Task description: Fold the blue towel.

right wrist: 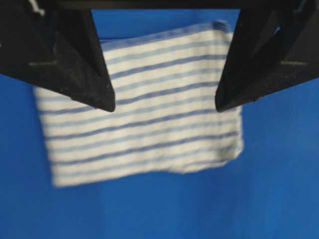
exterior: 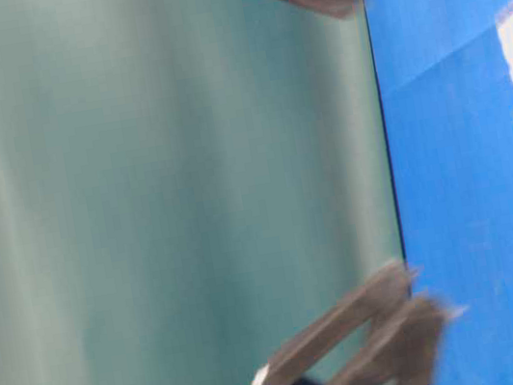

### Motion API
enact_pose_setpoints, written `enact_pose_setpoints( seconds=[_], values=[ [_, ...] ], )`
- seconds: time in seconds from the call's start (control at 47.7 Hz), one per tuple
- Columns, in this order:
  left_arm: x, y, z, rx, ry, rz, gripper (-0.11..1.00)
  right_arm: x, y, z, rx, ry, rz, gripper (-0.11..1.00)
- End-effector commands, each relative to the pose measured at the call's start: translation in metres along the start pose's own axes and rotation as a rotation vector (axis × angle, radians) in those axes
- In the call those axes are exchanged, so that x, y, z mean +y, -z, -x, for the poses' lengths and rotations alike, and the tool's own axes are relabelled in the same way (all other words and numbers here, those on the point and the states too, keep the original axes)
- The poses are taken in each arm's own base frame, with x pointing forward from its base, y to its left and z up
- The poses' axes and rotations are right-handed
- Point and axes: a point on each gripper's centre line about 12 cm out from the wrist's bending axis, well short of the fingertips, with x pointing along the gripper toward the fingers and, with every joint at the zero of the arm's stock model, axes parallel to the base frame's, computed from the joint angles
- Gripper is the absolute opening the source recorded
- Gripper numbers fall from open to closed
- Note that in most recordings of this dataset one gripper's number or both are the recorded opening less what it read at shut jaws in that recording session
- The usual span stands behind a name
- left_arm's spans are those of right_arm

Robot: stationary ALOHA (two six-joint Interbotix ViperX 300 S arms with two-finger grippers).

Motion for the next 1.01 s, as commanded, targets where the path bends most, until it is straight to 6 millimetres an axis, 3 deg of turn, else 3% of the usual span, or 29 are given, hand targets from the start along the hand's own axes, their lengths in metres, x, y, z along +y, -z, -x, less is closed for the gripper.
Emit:
enact_pose_setpoints(
  seconds=[0.0,0.251,0.398,0.67,0.985],
  values=[
    [0.002,-0.016,0.019,-0.064,-0.003,-0.011,0.75,-0.002,-0.015,0.021,-0.065,-0.008,0.016,0.92],
    [0.011,0.001,0.062,-0.144,-0.017,-0.006,0.75,-0.015,-0.019,0.072,-0.149,-0.01,0.058,0.92],
    [0.012,0.011,0.09,-0.228,-0.012,-0.009,0.75,-0.02,-0.011,0.094,-0.176,-0.011,0.083,0.92],
    [0.017,0.041,0.127,-0.301,-0.015,-0.009,0.75,-0.033,0.022,0.112,-0.21,0.01,0.096,0.92],
    [0.022,0.078,0.15,-0.352,-0.019,-0.004,0.75,-0.048,0.05,0.112,-0.256,0.059,0.089,0.92]
  ],
)
